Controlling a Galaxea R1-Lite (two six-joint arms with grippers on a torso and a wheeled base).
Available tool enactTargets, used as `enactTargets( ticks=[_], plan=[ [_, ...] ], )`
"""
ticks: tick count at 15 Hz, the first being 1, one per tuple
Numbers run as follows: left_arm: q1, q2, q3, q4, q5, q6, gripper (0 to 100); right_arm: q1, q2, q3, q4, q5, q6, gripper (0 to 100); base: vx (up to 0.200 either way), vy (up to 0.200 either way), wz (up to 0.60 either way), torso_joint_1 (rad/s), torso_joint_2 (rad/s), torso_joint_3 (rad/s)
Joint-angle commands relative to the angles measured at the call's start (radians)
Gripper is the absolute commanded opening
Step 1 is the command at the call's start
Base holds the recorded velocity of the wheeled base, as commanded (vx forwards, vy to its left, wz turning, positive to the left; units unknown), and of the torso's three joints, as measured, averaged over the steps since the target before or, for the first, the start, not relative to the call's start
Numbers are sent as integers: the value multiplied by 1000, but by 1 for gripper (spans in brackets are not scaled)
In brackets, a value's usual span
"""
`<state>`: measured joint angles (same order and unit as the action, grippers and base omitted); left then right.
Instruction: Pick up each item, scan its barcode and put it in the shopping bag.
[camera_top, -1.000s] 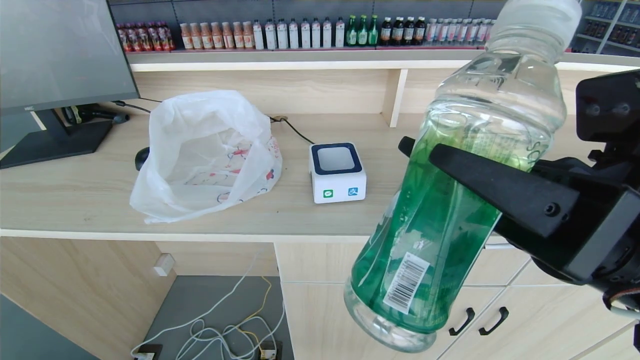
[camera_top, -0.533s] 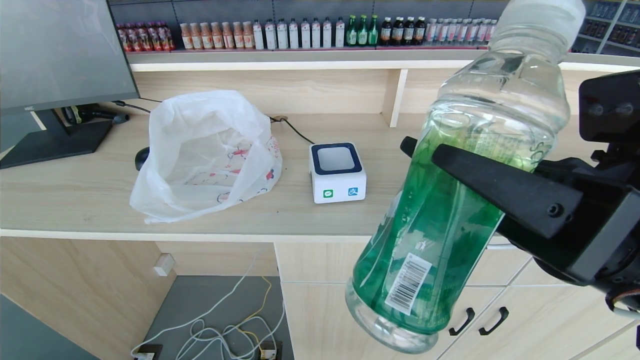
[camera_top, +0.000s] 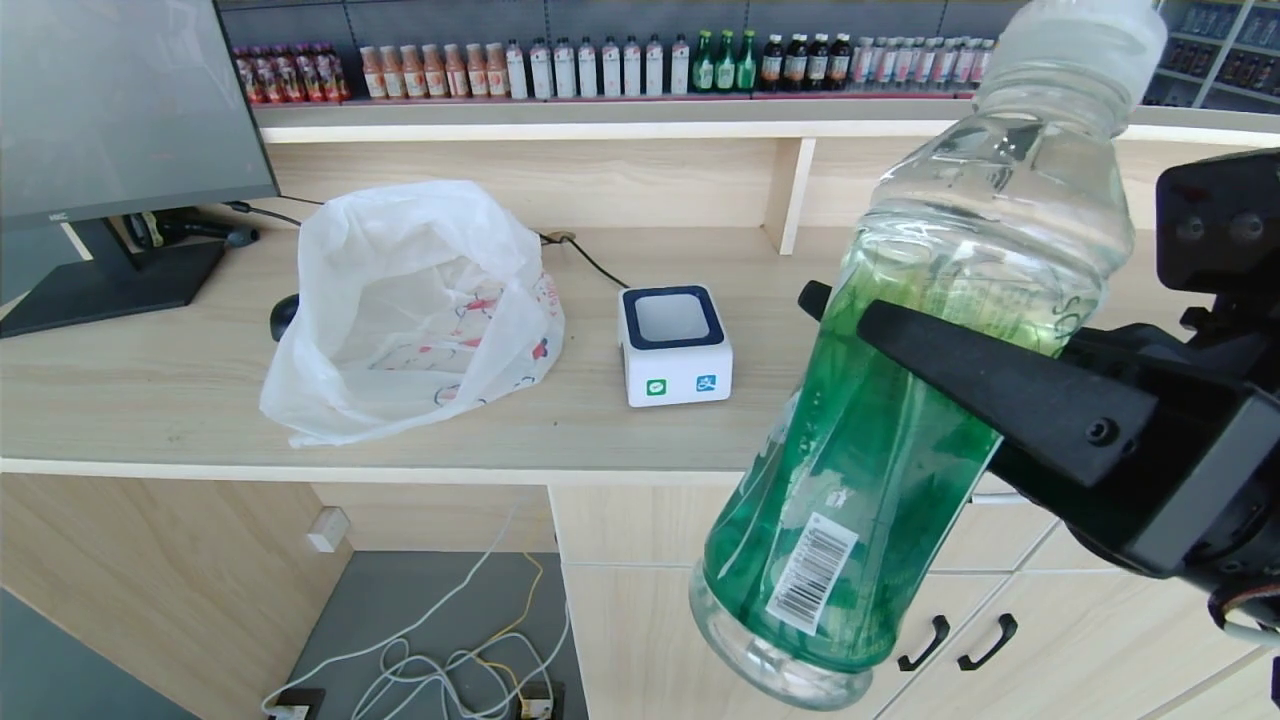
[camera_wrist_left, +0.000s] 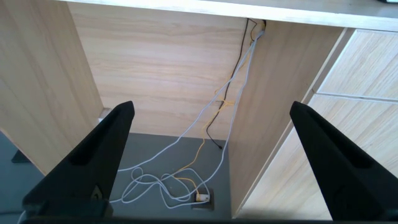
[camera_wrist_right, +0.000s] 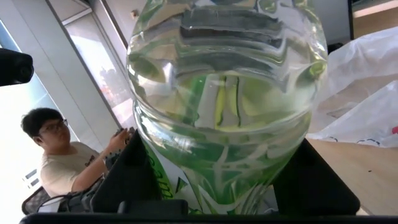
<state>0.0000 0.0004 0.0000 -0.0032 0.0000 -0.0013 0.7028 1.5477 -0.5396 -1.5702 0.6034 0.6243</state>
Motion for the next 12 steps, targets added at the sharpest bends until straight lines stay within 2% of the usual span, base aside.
enactTargets(
  ticks=[1,4,6,8,10,12],
  plan=[
    [0,0,0,0,0,0,100,-9,6,61,-1,-5,-43,0,0,0,0,0,0,0],
    [0,0,0,0,0,0,100,-19,6,161,-1,-7,-164,0,0,0,0,0,0,0],
    [0,0,0,-1,0,0,100,-28,6,210,-1,-56,-258,0,0,0,0,0,0,0],
    [0,0,0,-1,0,0,100,-11,26,242,-1,-280,-373,0,0,0,0,0,0,0],
    [0,0,0,-1,0,0,100,-17,31,250,-1,-456,-393,0,0,0,0,0,0,0],
    [0,0,0,0,0,0,100,-28,29,263,-1,-494,-414,0,0,0,0,0,0,0]
  ],
)
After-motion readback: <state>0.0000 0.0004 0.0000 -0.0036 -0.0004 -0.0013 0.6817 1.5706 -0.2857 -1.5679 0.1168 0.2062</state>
